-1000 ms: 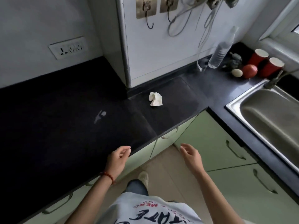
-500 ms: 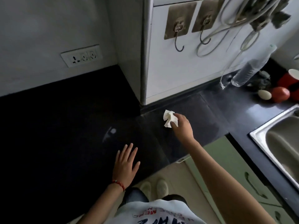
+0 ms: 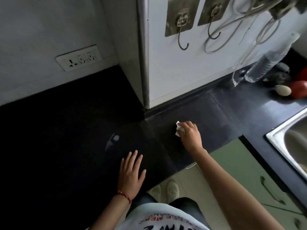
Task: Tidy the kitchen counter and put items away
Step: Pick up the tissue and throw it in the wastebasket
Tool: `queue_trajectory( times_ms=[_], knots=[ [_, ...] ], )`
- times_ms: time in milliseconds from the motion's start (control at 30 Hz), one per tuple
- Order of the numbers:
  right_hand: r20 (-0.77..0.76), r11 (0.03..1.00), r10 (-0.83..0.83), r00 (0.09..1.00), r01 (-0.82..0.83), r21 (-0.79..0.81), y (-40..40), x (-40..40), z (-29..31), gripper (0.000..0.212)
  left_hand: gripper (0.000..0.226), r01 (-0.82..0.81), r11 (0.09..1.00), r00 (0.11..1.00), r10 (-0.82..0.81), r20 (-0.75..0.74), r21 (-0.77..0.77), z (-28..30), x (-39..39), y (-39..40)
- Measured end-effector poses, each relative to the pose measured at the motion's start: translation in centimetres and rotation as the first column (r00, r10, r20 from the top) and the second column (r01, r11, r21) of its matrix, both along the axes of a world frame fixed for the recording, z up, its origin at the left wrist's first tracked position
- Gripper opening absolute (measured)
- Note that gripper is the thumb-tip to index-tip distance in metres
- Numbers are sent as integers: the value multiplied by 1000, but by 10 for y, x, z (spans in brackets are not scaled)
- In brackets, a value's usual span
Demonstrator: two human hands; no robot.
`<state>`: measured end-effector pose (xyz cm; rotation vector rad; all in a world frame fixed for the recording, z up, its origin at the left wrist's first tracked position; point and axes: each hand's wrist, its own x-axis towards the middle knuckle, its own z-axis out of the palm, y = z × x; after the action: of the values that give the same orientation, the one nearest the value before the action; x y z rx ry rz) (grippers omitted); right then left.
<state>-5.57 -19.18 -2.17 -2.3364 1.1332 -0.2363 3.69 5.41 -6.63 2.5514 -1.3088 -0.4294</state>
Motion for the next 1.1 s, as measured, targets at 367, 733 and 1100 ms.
queue_trajectory(
  times_ms=[367, 733, 1100],
  knots=[
    [199, 874, -483, 853, 481, 61, 41, -151, 10, 26, 44, 387, 908, 920, -392, 0, -159, 14, -41, -74],
    [165, 349, -932, 322, 921, 172, 185, -388, -2, 25, 55, 841, 539, 541, -835, -99, 49, 17, -188, -135],
    [46, -284, -945, -323, 885, 368, 418, -580, -31, 29, 34, 910, 395, 408, -788, -461, 129, 9, -477, -59]
  ],
)
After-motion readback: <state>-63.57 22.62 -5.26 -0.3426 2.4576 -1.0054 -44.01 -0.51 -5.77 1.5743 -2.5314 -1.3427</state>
